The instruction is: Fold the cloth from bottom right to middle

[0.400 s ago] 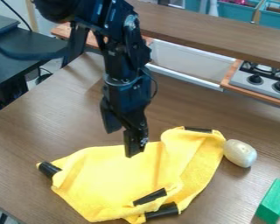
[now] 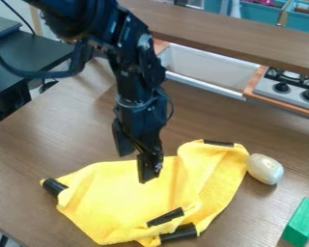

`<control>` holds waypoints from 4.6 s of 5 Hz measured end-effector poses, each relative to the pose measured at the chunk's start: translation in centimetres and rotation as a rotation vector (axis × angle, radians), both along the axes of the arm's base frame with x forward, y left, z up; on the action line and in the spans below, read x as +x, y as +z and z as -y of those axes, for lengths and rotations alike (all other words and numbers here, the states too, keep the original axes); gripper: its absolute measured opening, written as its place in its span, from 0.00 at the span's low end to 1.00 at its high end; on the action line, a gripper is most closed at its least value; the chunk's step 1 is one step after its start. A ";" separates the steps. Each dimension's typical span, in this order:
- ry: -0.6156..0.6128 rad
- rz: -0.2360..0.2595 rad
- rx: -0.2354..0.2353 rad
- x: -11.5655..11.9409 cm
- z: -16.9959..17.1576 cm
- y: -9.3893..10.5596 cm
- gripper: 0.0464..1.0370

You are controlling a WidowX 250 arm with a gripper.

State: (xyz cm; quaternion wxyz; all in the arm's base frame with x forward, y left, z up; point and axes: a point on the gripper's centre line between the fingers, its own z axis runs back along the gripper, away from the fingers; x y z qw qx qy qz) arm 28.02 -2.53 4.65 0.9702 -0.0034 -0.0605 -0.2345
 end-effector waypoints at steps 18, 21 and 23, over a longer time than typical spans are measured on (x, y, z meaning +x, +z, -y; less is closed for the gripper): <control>0.106 0.074 0.099 12.5 -8.4 -7.3 0.96; 0.197 0.095 0.139 16.2 -11.2 -7.4 0.96; 0.109 0.122 0.144 13.2 -8.0 -7.5 0.96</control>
